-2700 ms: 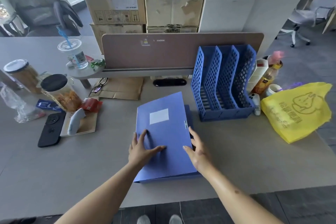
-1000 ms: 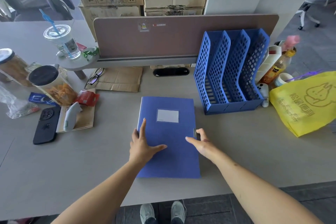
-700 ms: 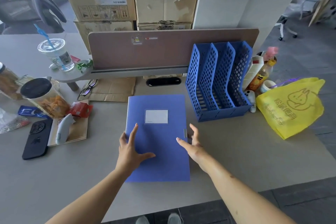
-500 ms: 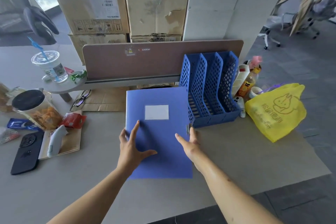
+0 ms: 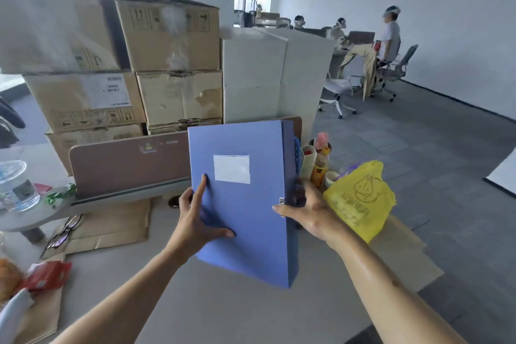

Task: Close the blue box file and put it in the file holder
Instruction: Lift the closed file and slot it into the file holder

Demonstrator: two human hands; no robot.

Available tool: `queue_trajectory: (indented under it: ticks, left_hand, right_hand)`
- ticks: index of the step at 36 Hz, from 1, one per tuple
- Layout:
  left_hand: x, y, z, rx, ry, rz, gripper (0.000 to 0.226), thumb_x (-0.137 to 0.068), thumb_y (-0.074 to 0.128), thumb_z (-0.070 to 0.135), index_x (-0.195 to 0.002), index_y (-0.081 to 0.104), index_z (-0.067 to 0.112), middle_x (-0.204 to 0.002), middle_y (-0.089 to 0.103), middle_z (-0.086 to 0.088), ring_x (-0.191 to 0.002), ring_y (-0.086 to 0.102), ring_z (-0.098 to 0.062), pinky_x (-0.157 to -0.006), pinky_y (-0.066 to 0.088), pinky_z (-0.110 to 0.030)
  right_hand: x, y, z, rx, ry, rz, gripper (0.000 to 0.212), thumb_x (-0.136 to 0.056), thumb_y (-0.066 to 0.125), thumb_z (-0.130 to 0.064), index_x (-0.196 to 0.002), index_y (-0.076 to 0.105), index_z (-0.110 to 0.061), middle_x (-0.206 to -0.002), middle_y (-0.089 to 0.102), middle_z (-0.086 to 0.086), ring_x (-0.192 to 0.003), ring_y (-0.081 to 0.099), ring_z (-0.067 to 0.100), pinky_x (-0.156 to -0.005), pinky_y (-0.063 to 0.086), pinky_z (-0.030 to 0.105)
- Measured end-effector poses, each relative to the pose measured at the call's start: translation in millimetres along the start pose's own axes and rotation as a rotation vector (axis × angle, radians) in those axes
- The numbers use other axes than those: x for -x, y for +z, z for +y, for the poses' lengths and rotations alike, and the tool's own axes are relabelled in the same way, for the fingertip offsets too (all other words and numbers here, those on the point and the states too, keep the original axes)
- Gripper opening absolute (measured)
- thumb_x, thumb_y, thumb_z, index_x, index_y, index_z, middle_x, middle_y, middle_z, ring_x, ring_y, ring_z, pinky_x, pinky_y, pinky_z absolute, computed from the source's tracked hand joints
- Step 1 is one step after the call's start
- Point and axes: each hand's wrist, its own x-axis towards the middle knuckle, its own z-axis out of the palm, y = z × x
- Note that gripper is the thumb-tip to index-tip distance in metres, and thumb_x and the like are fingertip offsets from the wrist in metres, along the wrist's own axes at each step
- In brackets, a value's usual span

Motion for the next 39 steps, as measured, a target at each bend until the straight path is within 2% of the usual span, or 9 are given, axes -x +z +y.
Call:
queue_trajectory:
  ticks: [5, 8, 12, 16, 18, 23, 32, 37, 39]
  left_hand:
    - [-27.0, 18.3, 24.2, 0.062, 0.014, -0.150, 0.134, -0.050, 0.095, 0.040, -0.141, -0.001, 0.061, -0.160, 0.007, 0.014, -0.144, 0.012, -0.004, -0.116, 0.025, -0.039]
    - [-46.8, 29.5, 45.6, 0.175, -0.030, -0.168, 0.129, -0.058, 0.087, 0.054, -0.145, -0.008, 0.056, -0.164, 0.004, 0.016, -0.149, 0.013, -0.008, -0.120, 0.024, -0.046]
    - [-69.1, 37.8, 77.7, 0.403, -0.104, -0.171, 0.109, -0.080, 0.076, 0.039, -0.148, -0.007, 0.056, -0.160, 0.009, 0.017, -0.088, 0.049, 0.029, -0.087, 0.048, -0.040]
    - [-92.5, 42.0, 103.1, 0.450, -0.120, -0.305, 0.106, -0.074, 0.080, 0.043, -0.144, 0.003, 0.064, -0.165, 0.003, 0.009, -0.145, 0.027, -0.010, -0.098, 0.049, -0.055]
    - [-104.5, 44.3, 105.5, 0.439, -0.140, -0.351, 0.110, -0.069, 0.084, 0.045, -0.143, 0.006, 0.065, -0.166, -0.002, 0.010, -0.151, 0.009, -0.019, -0.100, 0.046, -0.059]
    - [-127.0, 45.5, 102.3, 0.392, -0.176, -0.362, 0.114, -0.071, 0.085, 0.038, -0.146, 0.003, 0.059, -0.166, -0.004, 0.009, -0.152, 0.003, -0.020, -0.098, 0.048, -0.060]
    - [-161.9, 33.0, 97.8, 0.281, -0.194, -0.356, 0.126, -0.059, 0.090, 0.044, -0.144, -0.001, 0.062, -0.166, -0.003, 0.004, -0.152, 0.008, -0.023, -0.096, 0.051, -0.054]
    - [-173.7, 29.8, 88.8, 0.195, -0.155, -0.352, 0.128, -0.071, 0.087, 0.024, -0.144, -0.011, 0.060, -0.166, -0.004, -0.002, -0.134, 0.049, -0.021, -0.097, 0.051, -0.050]
    - [-176.9, 30.5, 81.3, 0.160, -0.125, -0.364, 0.130, -0.069, 0.088, 0.024, -0.144, -0.012, 0.061, -0.166, -0.006, -0.001, -0.138, 0.045, -0.026, -0.105, 0.047, -0.044]
  right_hand:
    - [9.8, -18.9, -18.4, 0.175, -0.024, 0.112, 0.064, -0.066, 0.077, -0.043, -0.123, 0.048, -0.031, -0.119, 0.065, -0.015, -0.109, 0.062, 0.012, -0.090, 0.052, 0.033]
    - [15.0, -18.7, -24.5, 0.326, -0.026, 0.250, 0.062, -0.066, 0.074, -0.047, -0.119, 0.046, -0.031, -0.109, 0.064, -0.014, -0.091, 0.061, 0.019, -0.068, 0.049, 0.031]
    - [10.3, -16.3, -17.7, 0.437, -0.018, 0.361, 0.062, -0.068, 0.072, -0.051, -0.118, 0.042, -0.031, -0.116, 0.064, -0.008, -0.100, 0.064, 0.027, -0.063, 0.038, 0.030]
    - [-2.5, -12.2, -6.9, 0.414, -0.008, 0.368, 0.072, -0.071, 0.070, -0.054, -0.130, 0.038, -0.028, -0.128, 0.060, -0.008, -0.109, 0.062, 0.027, -0.069, 0.038, 0.030]
    - [-8.7, -8.0, -4.2, 0.404, -0.022, 0.365, 0.073, -0.073, 0.070, -0.053, -0.131, 0.038, -0.024, -0.130, 0.058, -0.007, -0.111, 0.060, 0.027, -0.070, 0.040, 0.032]
    - [-27.5, 1.8, 0.3, 0.346, -0.101, 0.393, 0.078, -0.073, 0.072, -0.051, -0.135, 0.036, -0.021, -0.134, 0.057, -0.004, -0.115, 0.059, 0.025, -0.079, 0.053, 0.041]
    - [-75.7, 13.8, 15.0, 0.337, -0.115, 0.357, 0.072, -0.075, 0.070, -0.053, -0.126, 0.039, -0.011, -0.122, 0.056, 0.002, -0.104, 0.058, 0.029, -0.064, 0.049, 0.038]
    - [-96.6, 29.6, 29.8, 0.243, -0.091, 0.355, 0.064, -0.072, 0.073, -0.049, -0.116, 0.039, -0.018, -0.114, 0.056, -0.003, -0.095, 0.057, 0.021, -0.063, 0.047, 0.035]
    - [-102.1, 37.6, 36.7, 0.209, -0.066, 0.361, 0.059, -0.072, 0.075, -0.045, -0.111, 0.039, -0.020, -0.108, 0.052, -0.008, -0.089, 0.052, 0.015, -0.058, 0.041, 0.023]
